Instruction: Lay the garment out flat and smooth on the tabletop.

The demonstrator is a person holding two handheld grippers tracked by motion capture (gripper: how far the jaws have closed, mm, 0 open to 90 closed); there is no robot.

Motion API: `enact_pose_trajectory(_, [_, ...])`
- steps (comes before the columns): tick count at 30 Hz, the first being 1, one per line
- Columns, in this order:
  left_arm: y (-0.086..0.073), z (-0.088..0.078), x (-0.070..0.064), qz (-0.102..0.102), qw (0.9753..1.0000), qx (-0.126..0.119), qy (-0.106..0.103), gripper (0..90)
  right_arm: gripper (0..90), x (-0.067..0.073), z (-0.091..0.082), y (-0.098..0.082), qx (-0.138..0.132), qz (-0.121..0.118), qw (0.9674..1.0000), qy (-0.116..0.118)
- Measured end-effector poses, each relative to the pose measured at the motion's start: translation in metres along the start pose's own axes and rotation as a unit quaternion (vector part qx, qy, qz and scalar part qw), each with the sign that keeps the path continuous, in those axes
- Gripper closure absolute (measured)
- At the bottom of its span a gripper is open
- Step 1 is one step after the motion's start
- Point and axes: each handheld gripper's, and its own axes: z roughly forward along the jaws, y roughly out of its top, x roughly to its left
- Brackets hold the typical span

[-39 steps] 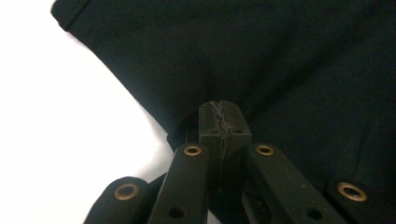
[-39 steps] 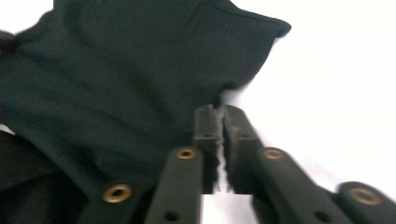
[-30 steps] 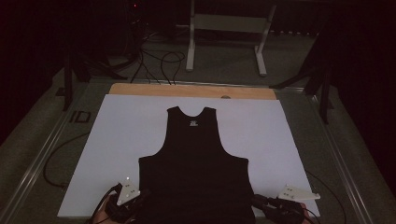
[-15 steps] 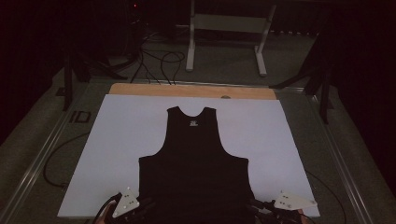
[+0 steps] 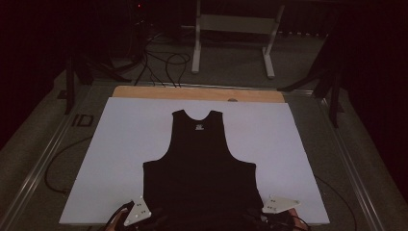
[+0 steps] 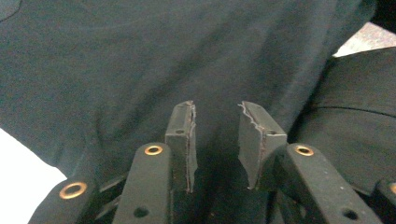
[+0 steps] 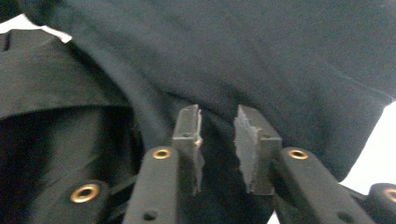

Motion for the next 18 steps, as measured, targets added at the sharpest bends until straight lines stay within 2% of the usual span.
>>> enact_pose_trajectory(6, [0.003,0.006,0.007,-0.008,0.9998,0.004,0.017,58.0,55.5,0.0,0.015,0.008,0.013,-0.025,0.9992,-0.027])
enact_pose_trajectory(8, [0.003,0.007,0.008,-0.011,0.9996,0.007,0.024,55.7,53.4,0.003,0.021,0.009,0.025,-0.051,0.9978,-0.036])
enact_pose_trajectory(9, [0.003,0.007,0.008,-0.011,0.9996,0.007,0.024,55.0,53.4,0.003,0.021,0.009,0.025,-0.051,0.9978,-0.036])
enact_pose_trajectory(11, [0.002,0.009,0.008,-0.012,0.9994,0.014,0.03,54.5,53.7,0.012,0.024,0.008,0.027,-0.085,0.9941,-0.061])
enact_pose_trajectory(14, [0.002,0.012,0.007,-0.002,0.9986,0.032,0.042,54.5,61.0,0.014,0.023,0.009,0.03,-0.083,0.9941,-0.064])
enact_pose_trajectory(15, [0.002,0.014,0.006,0.003,0.9982,0.038,0.047,54.7,77.0,0.015,0.022,0.009,0.034,-0.087,0.9931,-0.07])
enact_pose_trajectory(16, [0.002,0.014,0.005,0.005,0.9981,0.038,0.048,54.9,83.2,0.016,0.022,0.01,0.039,-0.095,0.9909,-0.088])
enact_pose_trajectory(18, [0.002,0.014,0.005,0.003,0.9981,0.038,0.049,55.3,86.8,0.016,0.02,0.01,0.045,-0.088,0.9916,-0.083])
